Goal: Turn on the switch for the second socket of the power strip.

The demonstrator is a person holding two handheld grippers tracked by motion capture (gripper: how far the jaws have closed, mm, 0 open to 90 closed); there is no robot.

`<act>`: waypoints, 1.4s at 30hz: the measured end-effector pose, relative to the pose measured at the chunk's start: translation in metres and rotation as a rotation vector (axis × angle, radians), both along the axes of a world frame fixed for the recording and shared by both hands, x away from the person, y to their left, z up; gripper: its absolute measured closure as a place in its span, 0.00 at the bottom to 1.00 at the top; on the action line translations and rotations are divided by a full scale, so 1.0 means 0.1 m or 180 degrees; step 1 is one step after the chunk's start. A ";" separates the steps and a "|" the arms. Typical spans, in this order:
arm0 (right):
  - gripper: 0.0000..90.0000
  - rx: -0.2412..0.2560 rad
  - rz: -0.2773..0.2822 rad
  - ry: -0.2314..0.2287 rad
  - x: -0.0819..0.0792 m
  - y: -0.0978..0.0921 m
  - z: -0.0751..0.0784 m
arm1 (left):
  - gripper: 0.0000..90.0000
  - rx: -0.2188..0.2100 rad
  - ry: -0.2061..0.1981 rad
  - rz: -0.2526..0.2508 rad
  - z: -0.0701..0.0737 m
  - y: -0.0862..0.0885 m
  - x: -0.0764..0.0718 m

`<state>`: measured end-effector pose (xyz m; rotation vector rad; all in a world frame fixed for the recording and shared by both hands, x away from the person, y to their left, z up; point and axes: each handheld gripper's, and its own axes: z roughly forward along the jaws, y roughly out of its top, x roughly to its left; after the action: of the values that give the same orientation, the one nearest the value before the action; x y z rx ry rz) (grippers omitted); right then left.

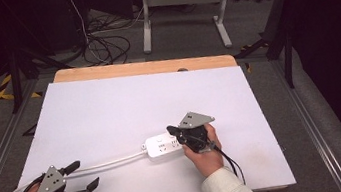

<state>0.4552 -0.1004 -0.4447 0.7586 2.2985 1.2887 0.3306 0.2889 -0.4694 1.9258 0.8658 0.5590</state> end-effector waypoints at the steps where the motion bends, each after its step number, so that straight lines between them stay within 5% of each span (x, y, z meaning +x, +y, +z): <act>1: 1.00 0.0015 0.0003 -0.0002 -0.02 0.00 0.02 | 0.21 -0.0002 0.0002 0.0001 0.00 0.00 0.00; 14: 1.00 -0.0025 0.0118 -0.0097 -0.14 0.06 0.18 | 0.21 -0.0019 0.0014 0.0006 0.00 -0.01 0.00; 25: 0.60 0.0048 0.0107 -0.0037 -0.14 0.07 0.19 | 0.21 -0.0021 0.0023 0.0018 0.00 -0.01 -0.01; 34: 0.42 0.0091 0.0058 -0.0087 -0.23 0.02 0.32 | 0.21 -0.0019 0.0001 0.0014 0.00 0.00 -0.01; 42: 0.36 0.0171 -0.0007 -0.0109 -0.30 -0.20 0.43 | 0.21 -0.0024 0.0000 0.0019 0.01 0.00 -0.01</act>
<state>0.4251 -0.1207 -0.4021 0.7509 2.2437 1.3568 0.3299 0.2888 -0.4688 1.9170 0.8726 0.5584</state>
